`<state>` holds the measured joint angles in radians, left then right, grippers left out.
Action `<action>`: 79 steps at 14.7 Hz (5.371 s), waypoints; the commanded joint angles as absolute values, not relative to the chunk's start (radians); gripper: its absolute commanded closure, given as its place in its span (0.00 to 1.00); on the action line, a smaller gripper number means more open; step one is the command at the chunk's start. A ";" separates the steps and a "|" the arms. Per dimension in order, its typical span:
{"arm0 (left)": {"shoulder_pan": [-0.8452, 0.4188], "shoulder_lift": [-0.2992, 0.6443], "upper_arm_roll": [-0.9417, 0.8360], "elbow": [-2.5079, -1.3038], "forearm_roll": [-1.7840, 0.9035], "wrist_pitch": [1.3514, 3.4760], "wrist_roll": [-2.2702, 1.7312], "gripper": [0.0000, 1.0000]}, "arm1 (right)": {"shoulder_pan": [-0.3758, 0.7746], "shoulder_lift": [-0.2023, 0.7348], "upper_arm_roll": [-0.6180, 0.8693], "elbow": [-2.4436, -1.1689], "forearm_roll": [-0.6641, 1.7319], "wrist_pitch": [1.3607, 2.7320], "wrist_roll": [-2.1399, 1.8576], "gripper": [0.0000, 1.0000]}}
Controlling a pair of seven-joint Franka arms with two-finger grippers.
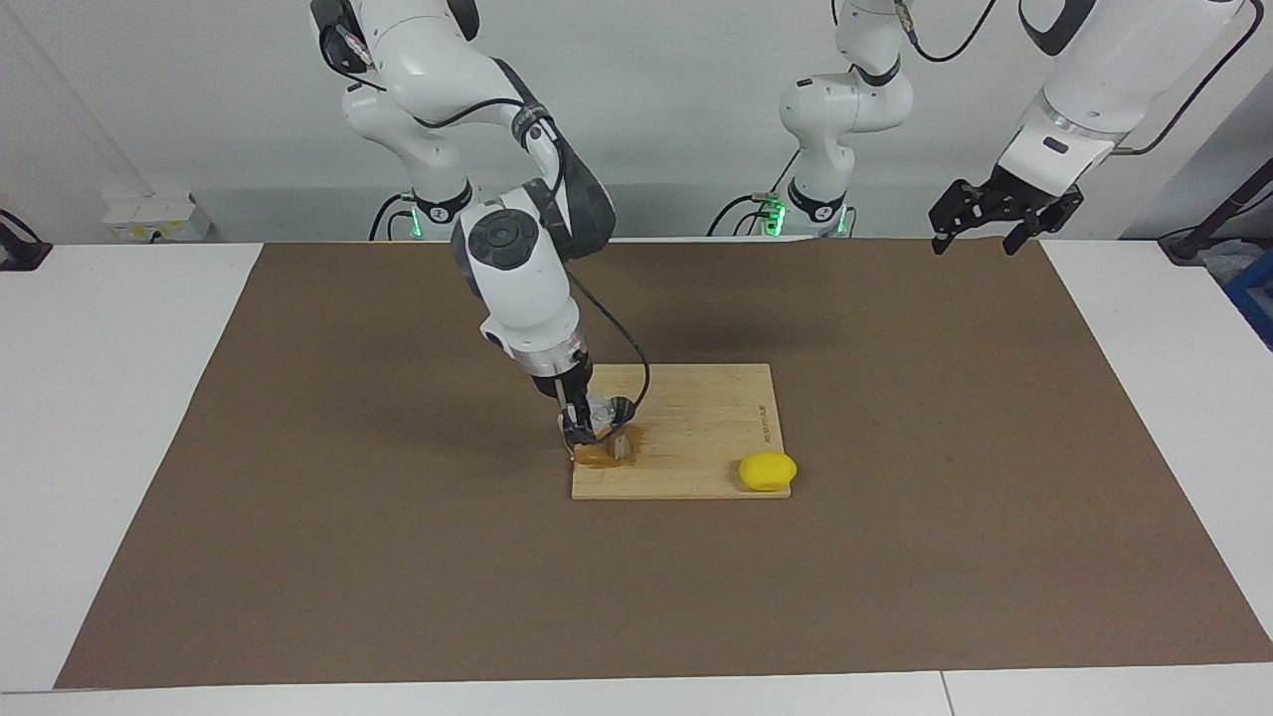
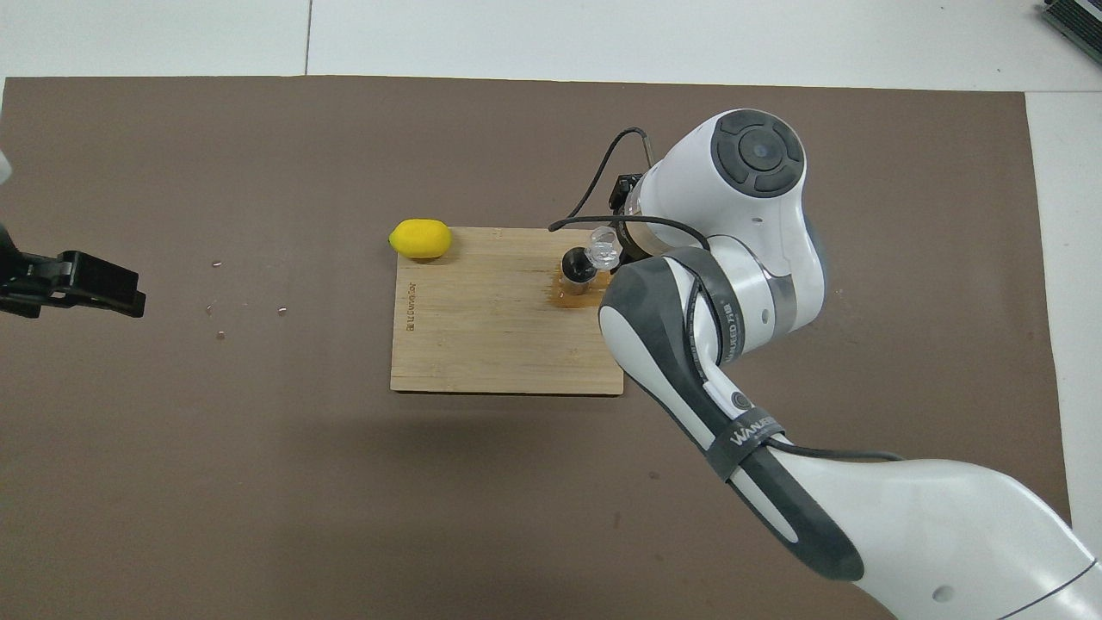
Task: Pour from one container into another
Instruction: 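Tilt the clear glass with the right gripper to pour into the metal cup, then carry the clear glass with the right gripper back toward its start spot, then lower the clear glass onto the table and open the right gripper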
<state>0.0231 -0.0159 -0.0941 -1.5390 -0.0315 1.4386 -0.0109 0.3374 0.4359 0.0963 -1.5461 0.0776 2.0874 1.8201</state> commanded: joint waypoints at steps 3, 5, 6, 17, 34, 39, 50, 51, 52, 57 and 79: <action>0.077 -0.044 -0.144 -1.578 -0.038 1.466 -0.005 0.00 | 0.360 0.446 0.104 -1.517 -0.029 2.023 1.842 1.00; 0.063 -0.044 -0.143 -1.578 -0.038 1.465 -0.005 0.00 | 0.360 0.445 0.107 -1.517 -0.052 2.019 1.839 1.00; 0.063 -0.044 -0.143 -1.577 -0.038 1.465 -0.003 0.00 | 0.360 0.446 0.107 -1.516 -0.058 2.013 1.838 1.00; 0.074 -0.046 -0.141 -1.577 -0.038 1.456 -0.003 0.00 | 0.341 0.443 0.114 -1.488 0.014 2.010 1.836 1.00; 0.074 -0.044 -0.141 -1.577 -0.038 1.456 -0.003 0.00 | 0.151 0.431 0.114 -1.512 0.454 2.008 1.706 1.00; 0.074 -0.046 -0.141 -1.577 -0.038 1.456 -0.003 0.00 | 0.002 0.356 0.112 -1.705 0.676 2.019 1.470 1.00; 0.074 -0.044 -0.141 -1.577 -0.038 1.456 -0.003 0.00 | -0.301 0.383 0.112 -1.945 0.841 1.968 0.919 1.00; 0.074 -0.044 -0.141 -1.577 -0.038 1.456 -0.003 0.00 | -0.310 0.388 0.110 -1.957 0.842 1.968 0.893 1.00; 0.074 -0.044 -0.141 -1.577 -0.038 1.456 -0.003 0.00 | -0.320 0.393 0.110 -1.960 0.842 1.968 0.876 1.00; 0.074 -0.045 -0.141 -1.577 -0.038 1.456 -0.003 0.00 | -0.368 0.385 0.110 -2.029 0.842 1.986 0.833 0.99; 0.074 -0.044 -0.141 -1.577 -0.038 1.456 -0.003 0.00 | -0.096 0.066 0.110 -2.034 0.165 2.049 0.755 0.00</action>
